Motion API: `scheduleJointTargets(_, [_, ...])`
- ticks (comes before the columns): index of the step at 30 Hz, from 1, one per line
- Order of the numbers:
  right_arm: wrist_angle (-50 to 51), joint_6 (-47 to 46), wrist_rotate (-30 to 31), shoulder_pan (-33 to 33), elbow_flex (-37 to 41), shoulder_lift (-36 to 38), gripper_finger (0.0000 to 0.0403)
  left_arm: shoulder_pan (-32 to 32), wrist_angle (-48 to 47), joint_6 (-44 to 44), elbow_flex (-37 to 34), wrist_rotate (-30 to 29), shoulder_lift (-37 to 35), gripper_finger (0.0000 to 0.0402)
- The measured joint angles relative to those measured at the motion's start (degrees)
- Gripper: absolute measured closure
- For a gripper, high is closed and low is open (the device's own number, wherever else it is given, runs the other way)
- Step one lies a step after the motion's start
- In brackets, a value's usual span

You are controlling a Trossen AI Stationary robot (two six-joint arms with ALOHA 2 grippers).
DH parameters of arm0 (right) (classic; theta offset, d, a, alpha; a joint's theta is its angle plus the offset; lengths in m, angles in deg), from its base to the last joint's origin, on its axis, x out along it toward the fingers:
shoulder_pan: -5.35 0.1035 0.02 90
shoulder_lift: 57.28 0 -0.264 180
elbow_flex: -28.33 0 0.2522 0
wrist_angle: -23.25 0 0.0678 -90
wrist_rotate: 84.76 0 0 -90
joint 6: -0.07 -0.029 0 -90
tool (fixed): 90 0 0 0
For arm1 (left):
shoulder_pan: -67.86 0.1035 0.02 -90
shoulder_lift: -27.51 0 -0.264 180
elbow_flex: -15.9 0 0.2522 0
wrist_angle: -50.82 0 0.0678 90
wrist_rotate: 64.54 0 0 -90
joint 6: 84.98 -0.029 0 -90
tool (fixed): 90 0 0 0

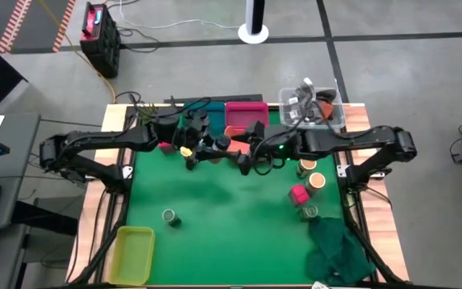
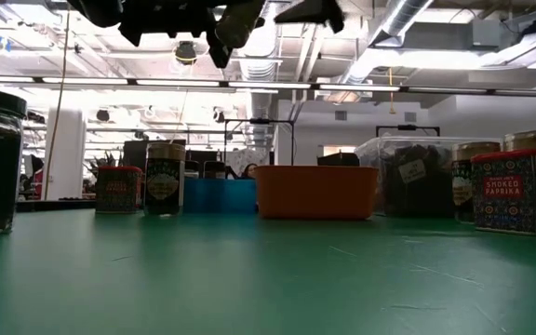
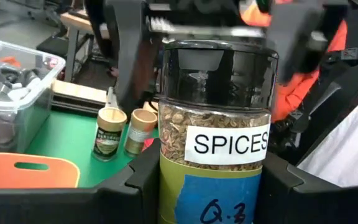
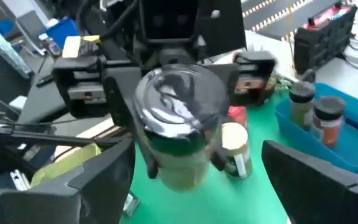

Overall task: Sort spices by type
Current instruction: Put the black seasoning bottle into the blue bin

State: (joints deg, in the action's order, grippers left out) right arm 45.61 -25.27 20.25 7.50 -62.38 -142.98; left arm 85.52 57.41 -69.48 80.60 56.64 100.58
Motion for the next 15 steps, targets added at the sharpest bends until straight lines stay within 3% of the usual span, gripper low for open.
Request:
scheduleJointTargets(7, [-5.2, 1.5, 0.1, 0.0, -0.1, -2.7, 0.0050, -0.1, -0.3, 0.7, 0.0, -1.4, 0.0, 0.0235])
scheduleJointTargets(15, [-6.6, 2.9, 0.2, -0.9, -0.1, -2.8, 0.0124, -0.5, -1.8, 1.9, 0.0, -0.7, 0.0, 0.0233])
